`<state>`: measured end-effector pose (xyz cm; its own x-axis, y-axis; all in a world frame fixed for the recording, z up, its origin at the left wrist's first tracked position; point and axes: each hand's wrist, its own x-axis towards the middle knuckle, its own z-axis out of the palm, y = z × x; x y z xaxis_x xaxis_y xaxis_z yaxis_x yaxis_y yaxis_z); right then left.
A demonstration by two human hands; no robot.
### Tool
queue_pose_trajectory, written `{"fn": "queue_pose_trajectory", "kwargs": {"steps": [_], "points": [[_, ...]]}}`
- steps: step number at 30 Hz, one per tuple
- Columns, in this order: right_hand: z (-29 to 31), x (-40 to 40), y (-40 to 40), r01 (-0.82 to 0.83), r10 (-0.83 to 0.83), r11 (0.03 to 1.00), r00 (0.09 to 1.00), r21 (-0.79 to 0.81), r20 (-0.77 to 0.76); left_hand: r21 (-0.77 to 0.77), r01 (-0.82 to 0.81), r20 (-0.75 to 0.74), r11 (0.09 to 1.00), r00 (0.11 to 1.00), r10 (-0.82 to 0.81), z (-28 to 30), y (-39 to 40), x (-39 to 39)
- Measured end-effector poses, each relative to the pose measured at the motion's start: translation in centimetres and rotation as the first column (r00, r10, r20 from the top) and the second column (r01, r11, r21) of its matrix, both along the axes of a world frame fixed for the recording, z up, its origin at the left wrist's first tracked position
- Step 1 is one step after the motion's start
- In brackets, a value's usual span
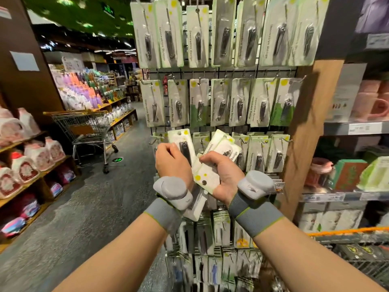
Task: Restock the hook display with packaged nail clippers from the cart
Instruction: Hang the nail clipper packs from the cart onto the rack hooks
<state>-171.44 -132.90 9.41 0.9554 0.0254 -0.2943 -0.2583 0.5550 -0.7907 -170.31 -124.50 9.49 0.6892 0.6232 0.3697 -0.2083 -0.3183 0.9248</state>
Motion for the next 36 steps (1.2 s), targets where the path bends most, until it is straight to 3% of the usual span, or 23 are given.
{"fn": "queue_pose_trajectory", "kwargs": {"steps": [8,14,19,23,27,33,36], "points": [[-0.1,-1.9,-0.8,0.165,-0.166,0.985,0.986,-0.055,-0.007,-0.15,-0.071,0.093,0.986,0.992,0.086,0.6,-2.2,-1.2],[0.1,-2.4,-0.9,0.27,-0.271,0.96,0.962,-0.071,-0.011,-0.151,-0.042,0.116,0.988,0.991,0.06,1.6,-3.5,-2.5],[0.9,-2.4,-0.8,0.187,-0.187,0.982,0.982,0.003,0.015,-0.15,0.022,0.055,0.988,0.998,-0.014,2.6,-2.1,-2.2],[2.2,-2.7,-1.7,0.073,-0.075,0.996,0.997,-0.057,-0.032,-0.18,0.067,0.024,0.981,0.998,-0.064,3.4,-0.9,-2.2],[2.7,-3.8,-1.6,0.063,-0.062,0.996,0.998,0.065,-0.014,-0.174,0.088,0.037,0.981,0.996,-0.083,4.3,0.9,-1.7],[3.6,-4.6,-2.2,0.026,-0.032,0.994,0.998,0.11,0.056,-0.054,0.377,0.108,0.924,0.923,-0.37,4.1,5.0,-1.8],[4.3,-4.8,-2.6,0.037,-0.049,0.991,0.995,0.125,0.092,-0.148,0.405,0.059,0.902,0.914,-0.401,4.7,6.1,-2.1]]}}
